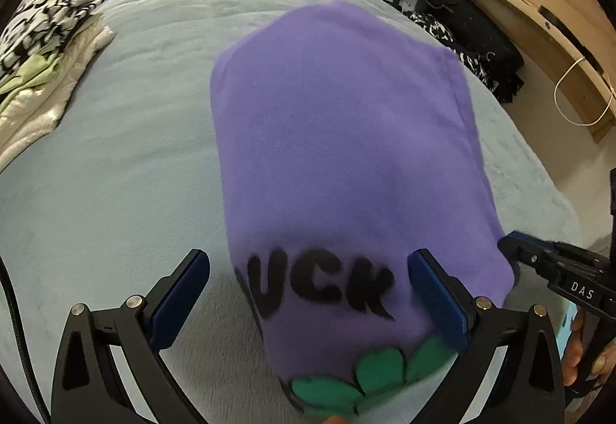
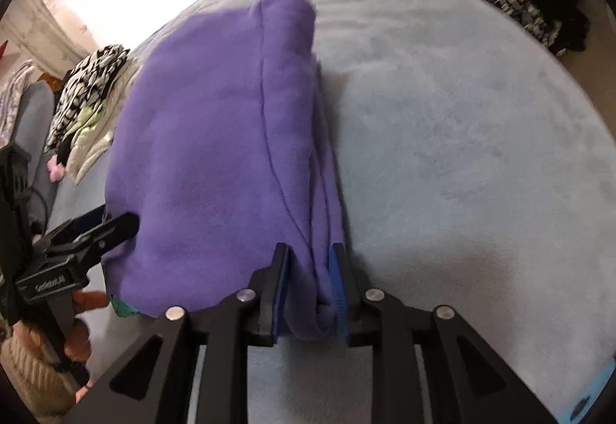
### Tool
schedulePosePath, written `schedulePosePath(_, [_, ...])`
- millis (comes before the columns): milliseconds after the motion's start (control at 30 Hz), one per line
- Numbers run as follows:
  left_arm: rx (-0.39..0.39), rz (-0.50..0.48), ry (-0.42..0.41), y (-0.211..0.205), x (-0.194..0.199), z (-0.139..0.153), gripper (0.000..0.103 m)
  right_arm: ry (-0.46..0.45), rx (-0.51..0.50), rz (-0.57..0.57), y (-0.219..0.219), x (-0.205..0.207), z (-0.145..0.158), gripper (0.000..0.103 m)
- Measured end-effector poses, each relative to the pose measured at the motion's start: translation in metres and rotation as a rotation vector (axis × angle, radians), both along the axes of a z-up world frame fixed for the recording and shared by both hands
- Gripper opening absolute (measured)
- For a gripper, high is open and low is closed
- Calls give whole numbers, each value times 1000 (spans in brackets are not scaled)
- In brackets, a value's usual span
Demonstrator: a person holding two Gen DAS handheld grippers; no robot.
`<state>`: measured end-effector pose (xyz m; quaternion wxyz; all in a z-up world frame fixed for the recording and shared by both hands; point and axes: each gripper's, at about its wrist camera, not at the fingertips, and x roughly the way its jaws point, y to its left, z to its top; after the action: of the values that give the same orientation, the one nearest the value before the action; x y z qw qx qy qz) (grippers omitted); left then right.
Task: Fold large clothes
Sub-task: 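Press and square the folded hoodie bundle with both grippers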
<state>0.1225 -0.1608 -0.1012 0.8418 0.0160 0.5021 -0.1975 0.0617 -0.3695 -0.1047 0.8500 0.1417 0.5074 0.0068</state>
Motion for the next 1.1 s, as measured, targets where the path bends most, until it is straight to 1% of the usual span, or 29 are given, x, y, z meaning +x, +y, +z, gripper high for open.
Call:
schedulePosePath(67, [-10,-18,-17,1,-14,9,102,-45,-36,22,10,-6,10,23])
schedulePosePath(167, [8,-24,-67,2,-32,17,102,-119,-54,97,35,-13,25,23])
schedulePosePath(233, [7,-10,-69,3,-39,17,102,-165,-49,152,53,-16,30,23])
schedulePosePath(267, [0,-2,-58,4,-41,15,102,-178,-50,175,59,-17,28,23])
schedulePosePath(300, [-2,2,-48,5,-41,13,102,-179,-65,189,64,-15,25,23])
schedulePosePath(333, [3,5,-33,6,-39,8,102,-161,-96,192,69,-12,18,23])
schedulePosePath(367, [13,8,-13,6,-35,3,102,-141,-118,193,71,-10,12,23])
schedulePosePath(433, [32,14,42,5,-29,-11,102,-68,-175,170,69,-5,-11,23])
schedulePosePath(467, [30,18,59,6,-28,-17,102,-59,-175,159,65,-5,-17,22])
schedulePosePath(533, [18,35,71,8,-27,-22,102,-71,-143,146,58,-11,-19,21])
schedulePosePath(667, [-9,42,74,12,-27,-22,102,-76,-138,134,48,-16,-16,22])
schedulePosePath(900, [7,54,46,14,-35,-11,102,-76,-67,85,41,-23,-8,24])
schedulePosePath(1100, [-34,58,66,28,-47,-1,102,-71,17,52,34,-30,-1,36])
